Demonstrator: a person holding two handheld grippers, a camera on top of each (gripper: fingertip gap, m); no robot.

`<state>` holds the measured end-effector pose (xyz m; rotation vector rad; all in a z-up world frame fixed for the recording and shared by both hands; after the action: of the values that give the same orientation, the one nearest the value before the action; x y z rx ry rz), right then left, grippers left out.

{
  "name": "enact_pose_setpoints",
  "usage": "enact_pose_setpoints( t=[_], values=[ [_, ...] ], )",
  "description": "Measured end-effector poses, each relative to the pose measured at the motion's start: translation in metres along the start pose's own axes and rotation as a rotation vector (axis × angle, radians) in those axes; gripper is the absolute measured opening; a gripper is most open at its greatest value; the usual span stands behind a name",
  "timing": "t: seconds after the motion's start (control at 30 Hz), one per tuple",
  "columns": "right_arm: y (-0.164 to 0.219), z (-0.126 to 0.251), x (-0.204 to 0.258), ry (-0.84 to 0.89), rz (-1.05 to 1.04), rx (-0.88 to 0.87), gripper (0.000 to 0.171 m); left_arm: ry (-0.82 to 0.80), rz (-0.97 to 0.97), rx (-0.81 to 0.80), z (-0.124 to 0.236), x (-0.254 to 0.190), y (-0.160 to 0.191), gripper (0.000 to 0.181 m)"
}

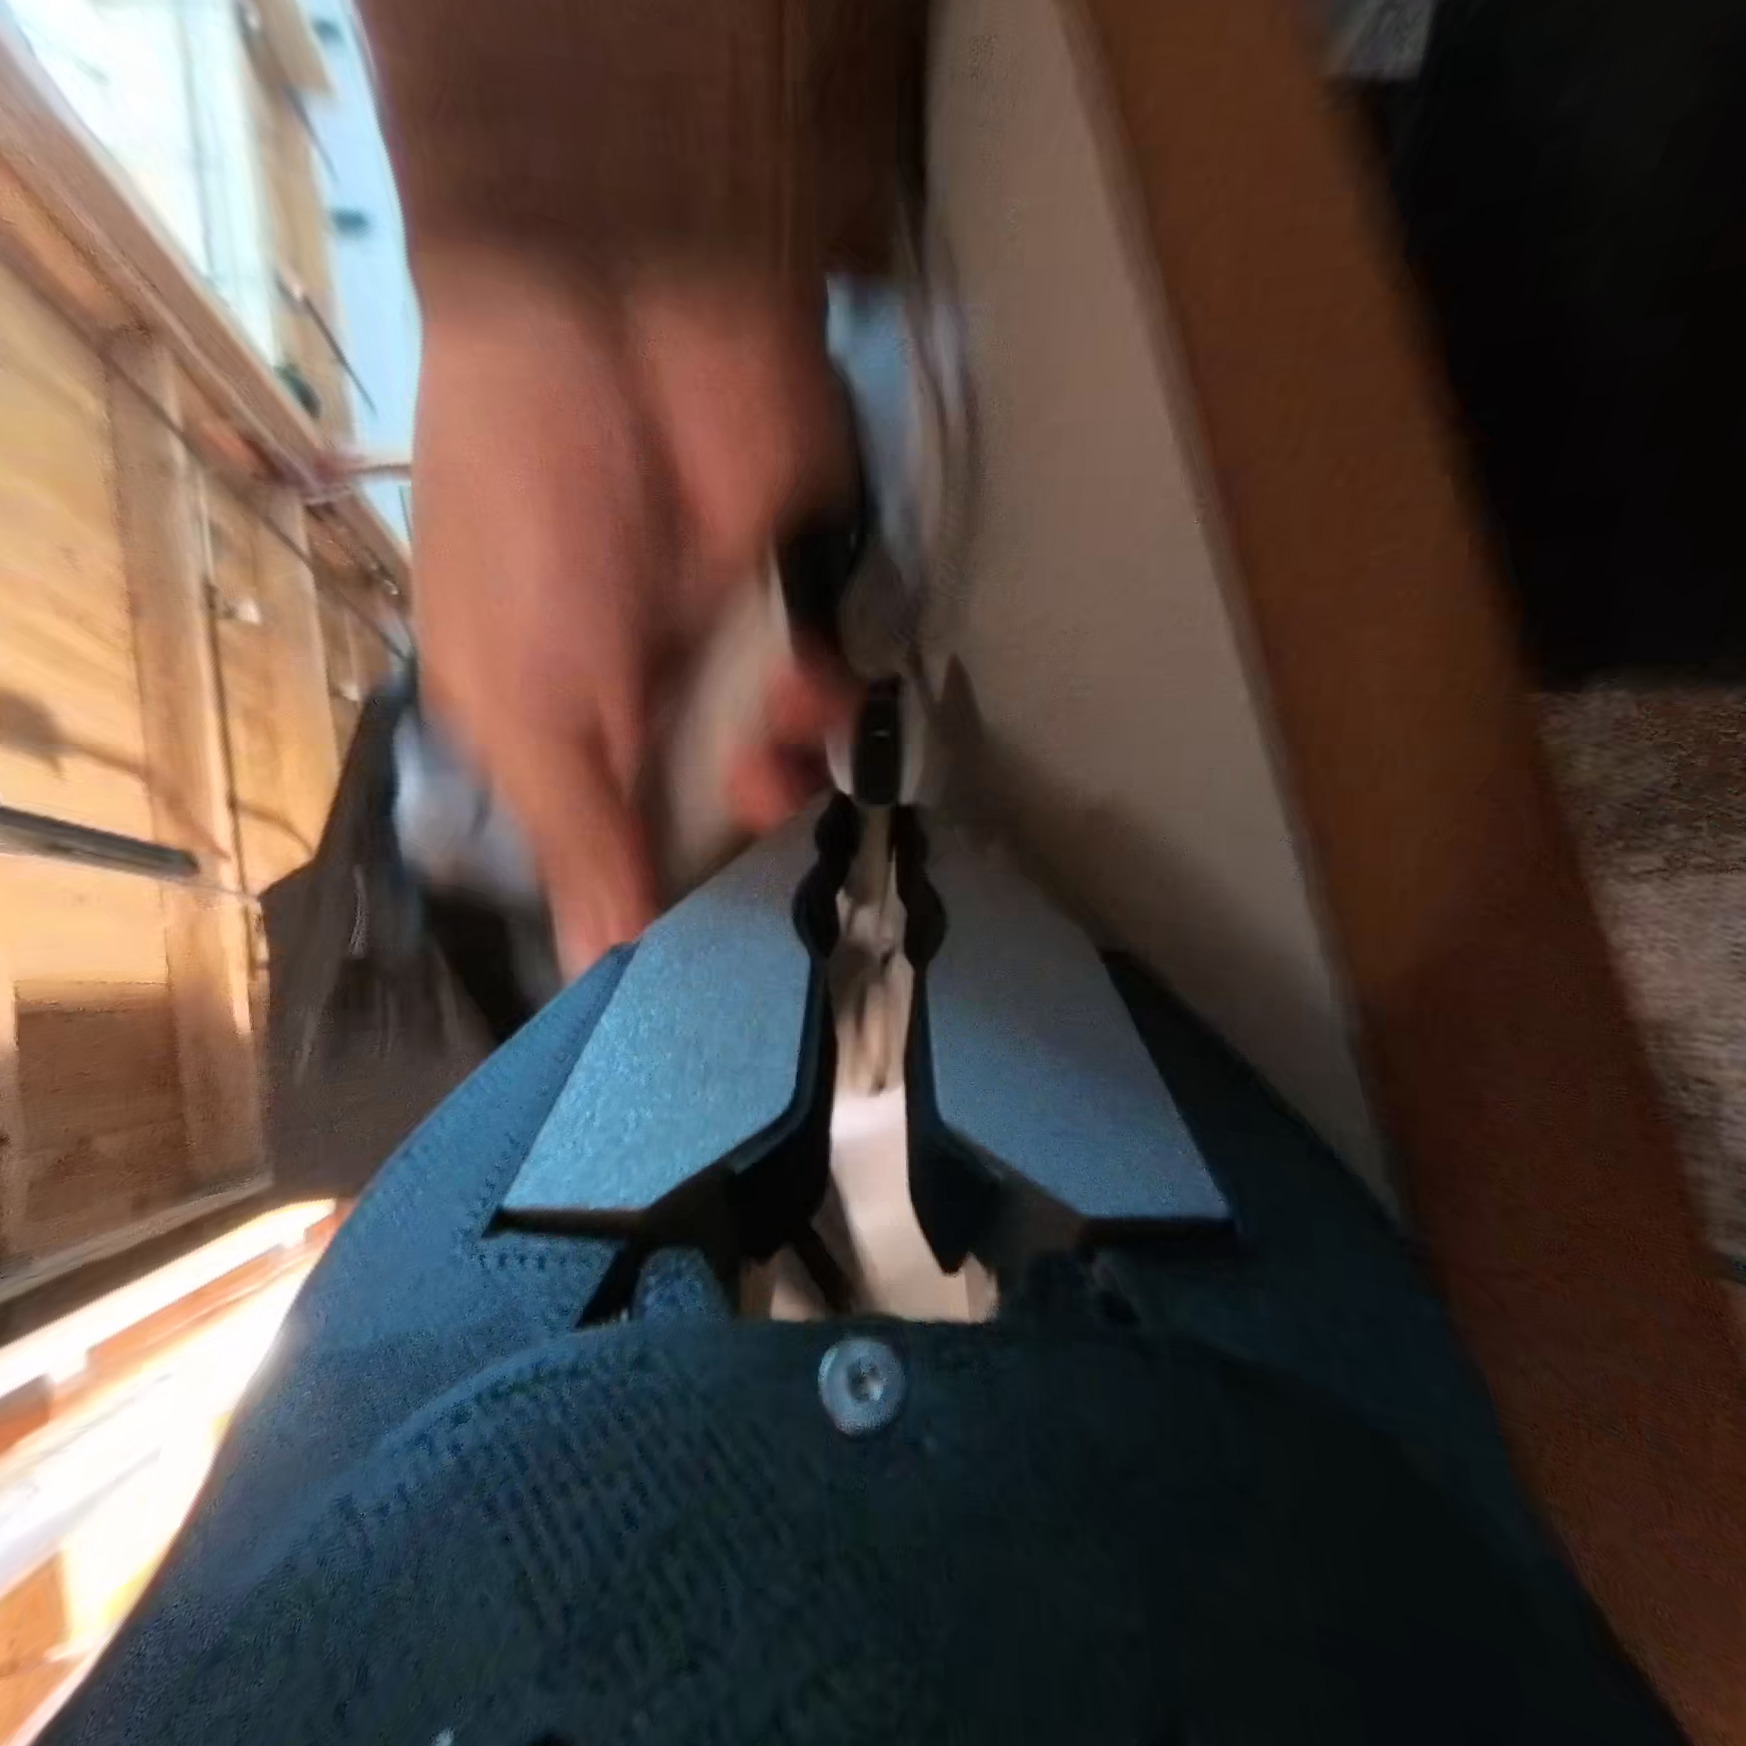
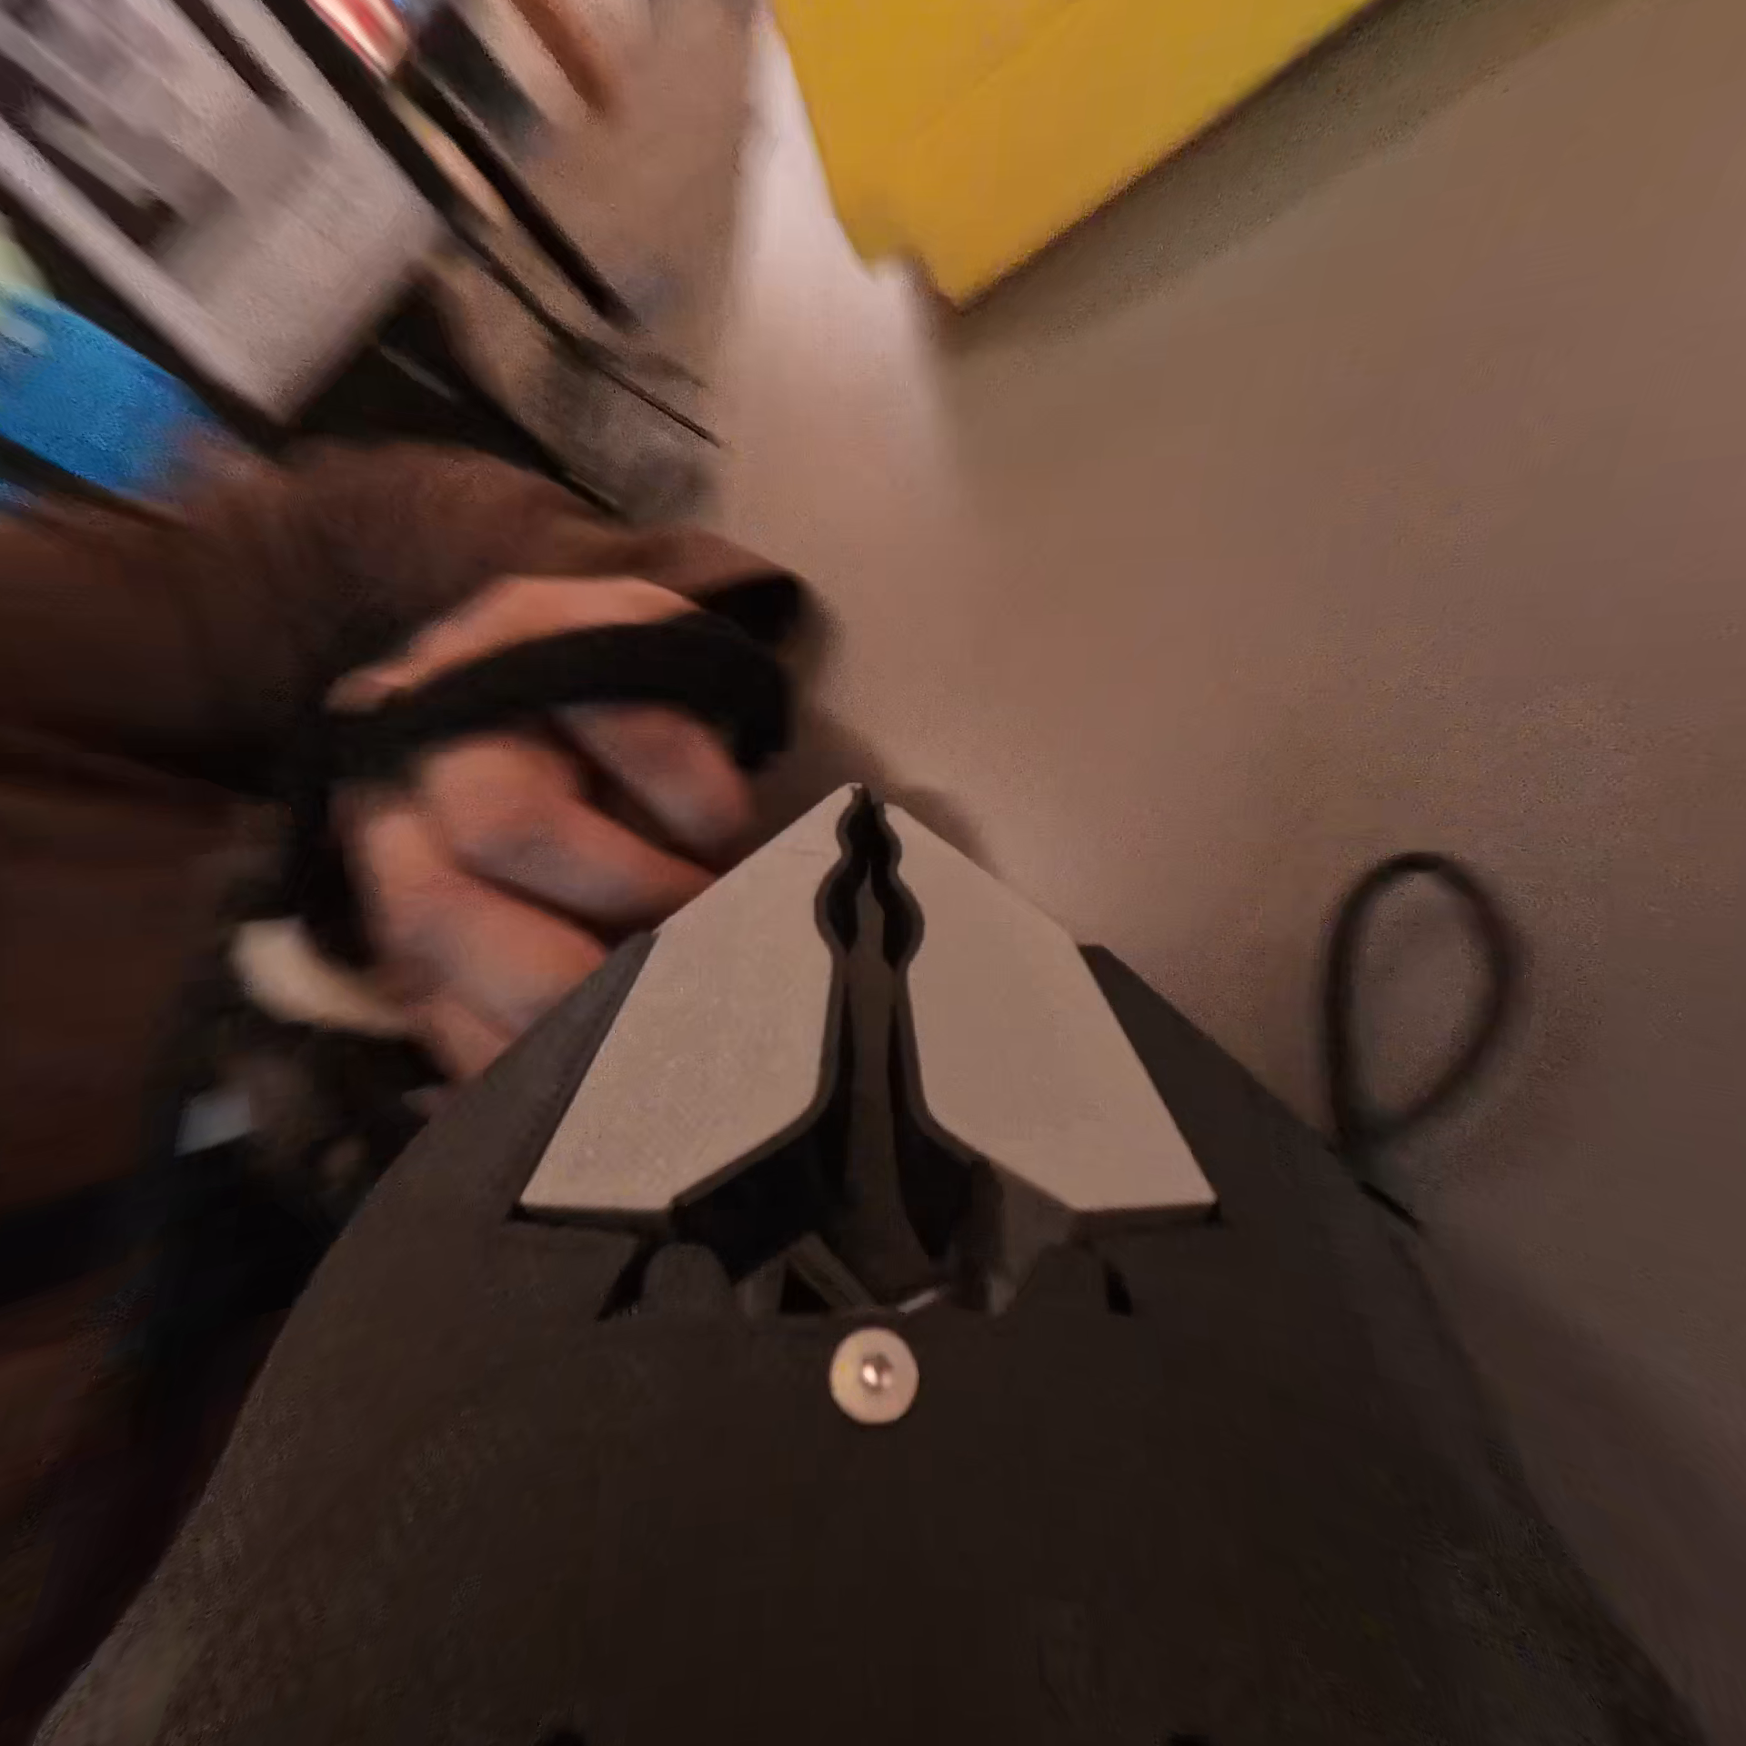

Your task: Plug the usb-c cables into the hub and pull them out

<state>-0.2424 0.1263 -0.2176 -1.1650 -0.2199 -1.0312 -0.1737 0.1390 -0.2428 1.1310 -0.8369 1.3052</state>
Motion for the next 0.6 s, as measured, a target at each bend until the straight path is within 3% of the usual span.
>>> enact_pose_setpoints(
  t=[0.07,0.13,0.27,0.37,0.6],
  values=[
    [-0.013,0.011,-0.001,0.212,0.179,-0.04,0.0,-0.013,0.031,0.053,-0.012,0.005,0.01,0.006],
    [-0.031,0.041,0.005,0.216,0.19,-0.201,0.0,-0.004,0.096,0.063,-0.007,0.004,0.029,0.006],
    [-0.036,0.074,-0.009,0.306,0.172,-0.28,0.0,0.024,0.078,0.127,-0.007,-0.007,0.052,0.007],
    [-0.031,0.081,-0.017,0.355,0.191,-0.248,0.0,0.019,0.072,0.138,-0.008,-0.007,0.056,0.007],
    [0.001,0.086,-0.011,0.331,0.33,-0.072,0.018,-0.024,0.038,0.132,0.0,-0.007,0.061,0.007]
  ],
)
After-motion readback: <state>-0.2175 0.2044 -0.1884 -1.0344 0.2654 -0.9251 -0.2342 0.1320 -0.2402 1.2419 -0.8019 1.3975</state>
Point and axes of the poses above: each gripper's, where its closed fingertips meet, z back along the fingers, y out of its underside, x = y × z across the jaws, the point moved 4 cm from there along z, back along the fingers, and after that the axes turned 7 degrees about -z, right-handed, at the moved point
